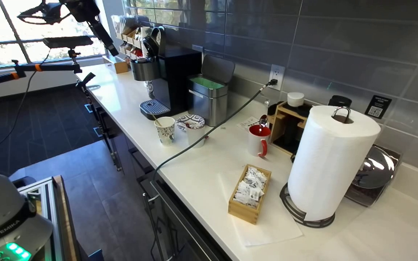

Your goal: Remove the white container from the coffee making machine and put it on the counter

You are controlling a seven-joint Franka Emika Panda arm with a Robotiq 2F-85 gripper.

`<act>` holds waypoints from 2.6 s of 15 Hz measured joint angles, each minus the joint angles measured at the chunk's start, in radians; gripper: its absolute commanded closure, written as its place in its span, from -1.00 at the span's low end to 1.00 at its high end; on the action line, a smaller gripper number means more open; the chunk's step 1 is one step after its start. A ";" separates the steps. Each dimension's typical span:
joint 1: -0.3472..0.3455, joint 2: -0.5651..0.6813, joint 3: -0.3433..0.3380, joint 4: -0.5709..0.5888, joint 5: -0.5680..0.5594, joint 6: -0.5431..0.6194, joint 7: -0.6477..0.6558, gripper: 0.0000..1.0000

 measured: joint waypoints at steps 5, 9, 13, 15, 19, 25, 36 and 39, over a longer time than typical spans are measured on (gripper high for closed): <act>0.012 0.040 0.072 0.028 -0.052 -0.005 0.053 -1.00; 0.015 0.039 0.056 0.028 -0.053 -0.005 0.051 -1.00; 0.013 0.073 0.059 0.046 -0.056 0.037 0.091 -1.00; 0.009 0.138 0.076 0.095 -0.070 0.053 0.119 -1.00; 0.003 0.340 0.136 0.264 -0.173 0.033 0.171 -1.00; 0.086 0.672 0.203 0.567 -0.412 -0.015 0.335 -1.00; 0.294 0.835 0.115 0.745 -0.456 0.001 0.507 -1.00; 0.294 0.836 0.113 0.747 -0.456 0.001 0.507 -1.00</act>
